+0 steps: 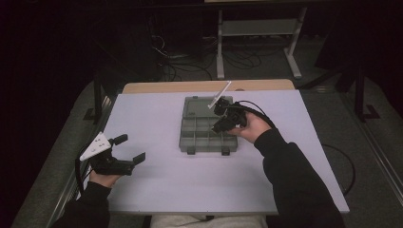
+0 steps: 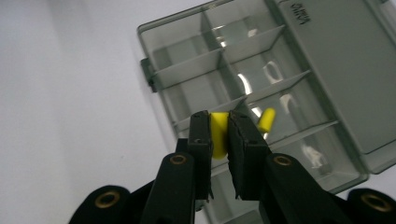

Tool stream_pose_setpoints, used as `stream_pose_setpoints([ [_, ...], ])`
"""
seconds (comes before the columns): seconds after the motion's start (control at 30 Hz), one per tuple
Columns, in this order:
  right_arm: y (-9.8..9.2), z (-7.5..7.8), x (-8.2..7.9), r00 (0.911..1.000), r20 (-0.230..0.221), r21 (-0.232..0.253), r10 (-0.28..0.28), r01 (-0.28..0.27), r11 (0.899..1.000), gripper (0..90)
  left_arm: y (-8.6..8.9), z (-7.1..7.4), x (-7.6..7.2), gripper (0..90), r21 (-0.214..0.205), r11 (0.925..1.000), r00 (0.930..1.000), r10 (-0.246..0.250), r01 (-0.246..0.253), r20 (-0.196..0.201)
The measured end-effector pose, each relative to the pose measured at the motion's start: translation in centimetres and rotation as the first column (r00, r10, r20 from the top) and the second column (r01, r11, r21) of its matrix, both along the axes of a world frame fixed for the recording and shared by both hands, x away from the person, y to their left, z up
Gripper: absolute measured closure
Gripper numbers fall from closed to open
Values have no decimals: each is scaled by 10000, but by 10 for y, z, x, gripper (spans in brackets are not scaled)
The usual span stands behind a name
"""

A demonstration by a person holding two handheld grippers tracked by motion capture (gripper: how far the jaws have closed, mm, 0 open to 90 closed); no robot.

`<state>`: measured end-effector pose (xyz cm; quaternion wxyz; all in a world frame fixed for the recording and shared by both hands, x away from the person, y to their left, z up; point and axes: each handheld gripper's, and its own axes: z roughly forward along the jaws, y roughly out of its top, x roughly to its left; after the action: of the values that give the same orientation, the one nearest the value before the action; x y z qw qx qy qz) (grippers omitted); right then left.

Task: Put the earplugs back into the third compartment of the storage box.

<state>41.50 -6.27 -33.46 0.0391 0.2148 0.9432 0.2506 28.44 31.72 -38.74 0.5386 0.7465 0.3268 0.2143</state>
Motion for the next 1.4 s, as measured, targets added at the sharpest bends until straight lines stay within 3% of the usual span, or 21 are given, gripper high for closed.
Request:
stream_pose_setpoints([
  [0.63, 2, -5, 37, 9975, -142, -11, -695, 695, 9976, 783, 0, 0, 0, 0, -47, 10000, 10000, -32, 32, -2],
  [0.97, 0, -24, 58, 9936, -363, -184, -1073, 1067, 9941, 783, 1, 0, 0, 0, -66, 10000, 10000, -61, 61, -12],
  [1.4, 11, -43, 64, 9930, -514, -634, -1063, 1030, 9927, 782, 1, 0, 0, 0, -83, 9999, 10000, -67, 67, -14],
])
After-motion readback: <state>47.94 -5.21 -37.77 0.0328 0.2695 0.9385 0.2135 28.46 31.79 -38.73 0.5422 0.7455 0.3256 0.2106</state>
